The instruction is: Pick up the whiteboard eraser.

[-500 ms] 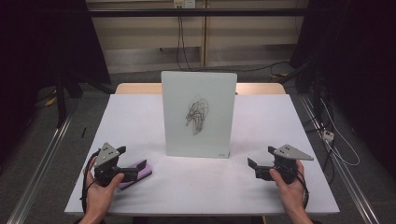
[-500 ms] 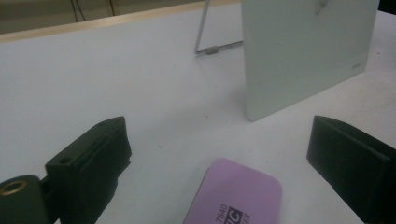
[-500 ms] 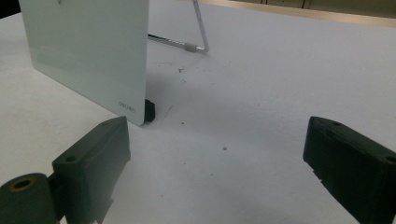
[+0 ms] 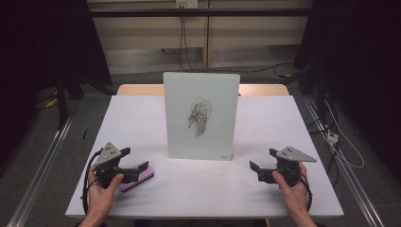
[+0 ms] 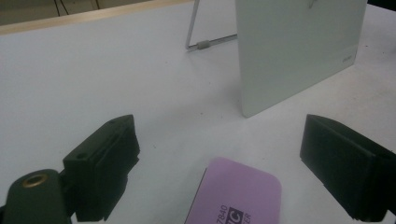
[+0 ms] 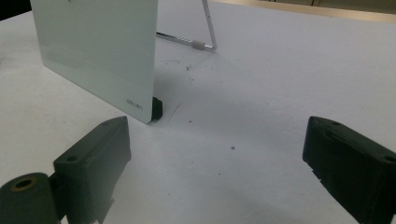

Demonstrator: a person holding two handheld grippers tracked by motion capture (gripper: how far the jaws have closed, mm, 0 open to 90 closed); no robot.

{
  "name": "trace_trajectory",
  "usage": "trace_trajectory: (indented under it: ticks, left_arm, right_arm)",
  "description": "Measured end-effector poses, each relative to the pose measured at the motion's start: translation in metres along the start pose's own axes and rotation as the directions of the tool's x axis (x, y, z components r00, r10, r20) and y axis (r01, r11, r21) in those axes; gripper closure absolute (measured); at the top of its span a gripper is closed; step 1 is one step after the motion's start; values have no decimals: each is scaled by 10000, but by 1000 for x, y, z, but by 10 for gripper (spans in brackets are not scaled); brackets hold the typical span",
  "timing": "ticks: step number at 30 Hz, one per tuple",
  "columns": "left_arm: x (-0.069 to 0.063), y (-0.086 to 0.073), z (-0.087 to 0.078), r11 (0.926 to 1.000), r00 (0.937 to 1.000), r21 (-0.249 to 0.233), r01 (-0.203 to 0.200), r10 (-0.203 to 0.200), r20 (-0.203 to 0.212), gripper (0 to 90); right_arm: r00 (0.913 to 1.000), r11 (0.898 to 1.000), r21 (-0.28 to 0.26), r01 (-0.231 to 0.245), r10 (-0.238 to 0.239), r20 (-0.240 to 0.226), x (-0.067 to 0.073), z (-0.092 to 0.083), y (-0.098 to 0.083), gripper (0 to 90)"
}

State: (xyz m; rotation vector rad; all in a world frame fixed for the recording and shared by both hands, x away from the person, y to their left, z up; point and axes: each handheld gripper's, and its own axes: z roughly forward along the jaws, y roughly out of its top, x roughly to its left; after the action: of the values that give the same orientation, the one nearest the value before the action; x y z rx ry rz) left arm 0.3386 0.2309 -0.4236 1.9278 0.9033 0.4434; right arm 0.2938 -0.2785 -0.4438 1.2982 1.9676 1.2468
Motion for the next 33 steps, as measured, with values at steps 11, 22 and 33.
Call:
trace_trajectory:
  ticks: [11,22,33]
  left_arm:
    - [8,12,0,9989,9989,455,-63,42,460,93]
    - [5,14,8,9829,9906,1611,-896,712,1164,64]
    - [8,31,8,9332,9805,3049,-1901,1647,1070,92]
  right_arm:
    - [10000,10000,20,50,-50,51,0,1,0,76]
    - [10000,10000,56,35,-35,21,0,2,0,77]
    - [10000,9999,91,66,-66,-26,2,3,0,76]
